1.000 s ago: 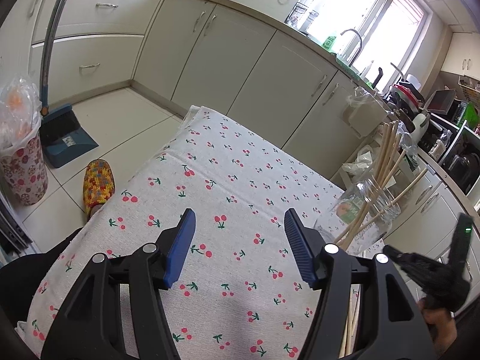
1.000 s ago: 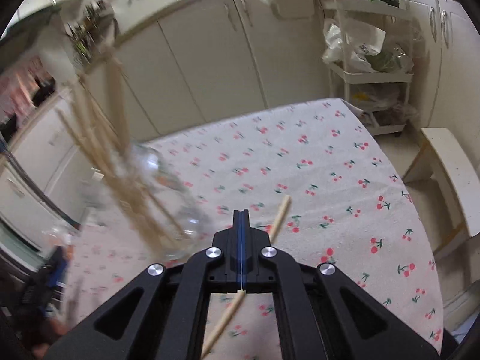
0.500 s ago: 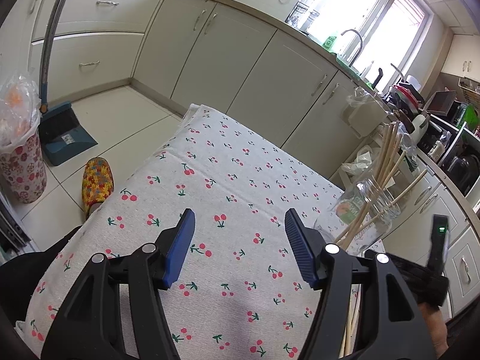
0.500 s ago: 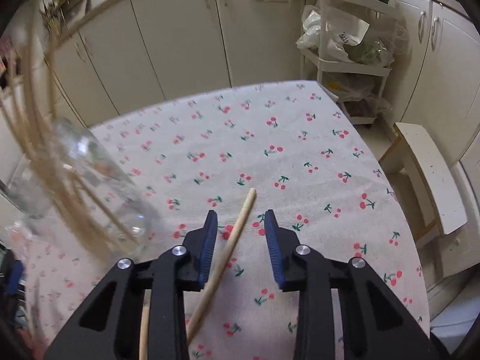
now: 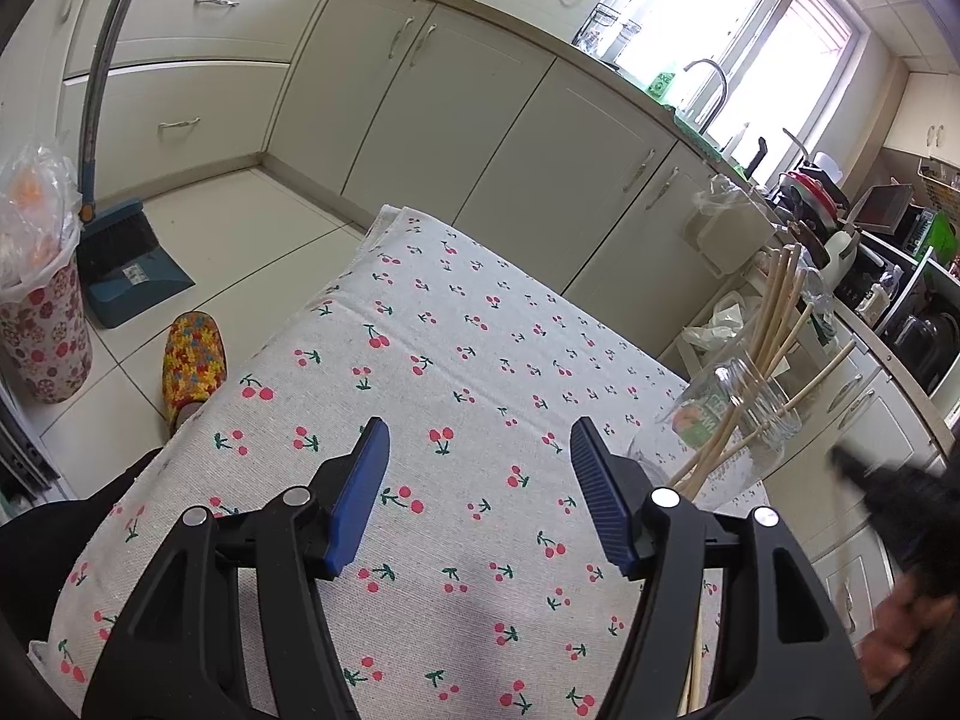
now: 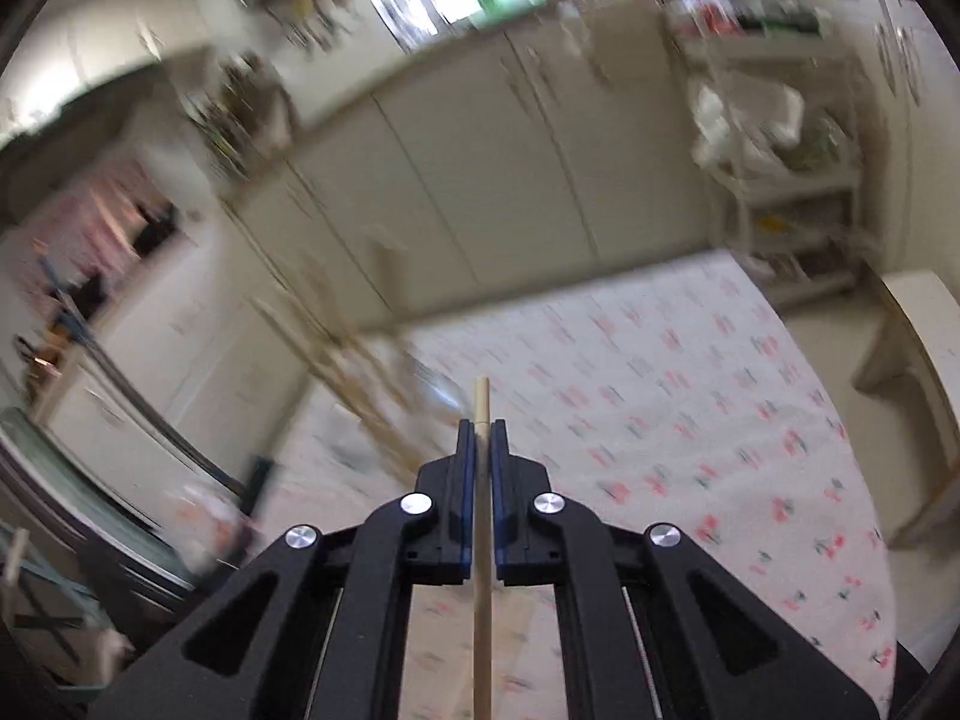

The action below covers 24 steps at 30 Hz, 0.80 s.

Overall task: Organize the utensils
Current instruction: 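Lower the right gripper's stick into the jar and open the right gripper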

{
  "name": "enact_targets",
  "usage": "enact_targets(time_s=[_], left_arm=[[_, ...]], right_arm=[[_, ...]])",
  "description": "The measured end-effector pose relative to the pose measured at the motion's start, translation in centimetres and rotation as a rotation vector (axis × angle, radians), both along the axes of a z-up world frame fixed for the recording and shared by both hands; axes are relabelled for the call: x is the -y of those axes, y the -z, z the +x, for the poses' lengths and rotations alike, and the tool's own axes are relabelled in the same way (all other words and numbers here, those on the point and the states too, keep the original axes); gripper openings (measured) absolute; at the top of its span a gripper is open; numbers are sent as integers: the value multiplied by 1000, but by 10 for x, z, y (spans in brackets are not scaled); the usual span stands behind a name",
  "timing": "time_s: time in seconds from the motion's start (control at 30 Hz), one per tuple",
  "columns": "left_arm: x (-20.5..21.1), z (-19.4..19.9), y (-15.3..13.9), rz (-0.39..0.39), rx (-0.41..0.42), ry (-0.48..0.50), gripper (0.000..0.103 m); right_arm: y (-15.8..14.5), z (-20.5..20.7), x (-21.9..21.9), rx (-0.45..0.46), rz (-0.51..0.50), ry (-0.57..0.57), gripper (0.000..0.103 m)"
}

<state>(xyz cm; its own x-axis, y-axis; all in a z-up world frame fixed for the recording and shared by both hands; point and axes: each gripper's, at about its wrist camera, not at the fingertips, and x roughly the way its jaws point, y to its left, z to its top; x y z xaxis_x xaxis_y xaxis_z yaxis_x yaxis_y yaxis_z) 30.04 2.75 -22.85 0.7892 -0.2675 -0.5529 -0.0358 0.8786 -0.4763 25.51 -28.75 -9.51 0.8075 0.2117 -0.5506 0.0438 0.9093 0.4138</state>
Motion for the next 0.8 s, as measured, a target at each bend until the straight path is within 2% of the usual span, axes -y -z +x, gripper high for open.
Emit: enact_targets(time_s=[0.1, 0.17, 0.3, 0.37, 0.5, 0.8], left_arm=[[0, -1, 0, 0, 0, -5, 60], [-1, -1, 0, -2, 1, -7, 60], [-2, -2, 0, -8, 3, -5, 60], [-3, -1, 1, -12, 5, -4, 61], [-3, -3, 0, -19, 14, -2, 62], [-5, -3, -1, -30, 24, 4, 63]], right_arm=[[-44, -4, -17, 216, 48, -1, 6], [-67, 2, -31, 353, 13, 37, 6], [-79, 27, -52, 493, -72, 154, 6], [-74, 43, -56, 513, -95, 220, 6], [-54, 70, -54, 494, -124, 278, 6], [-24, 78, -60, 457, -196, 268, 6]])
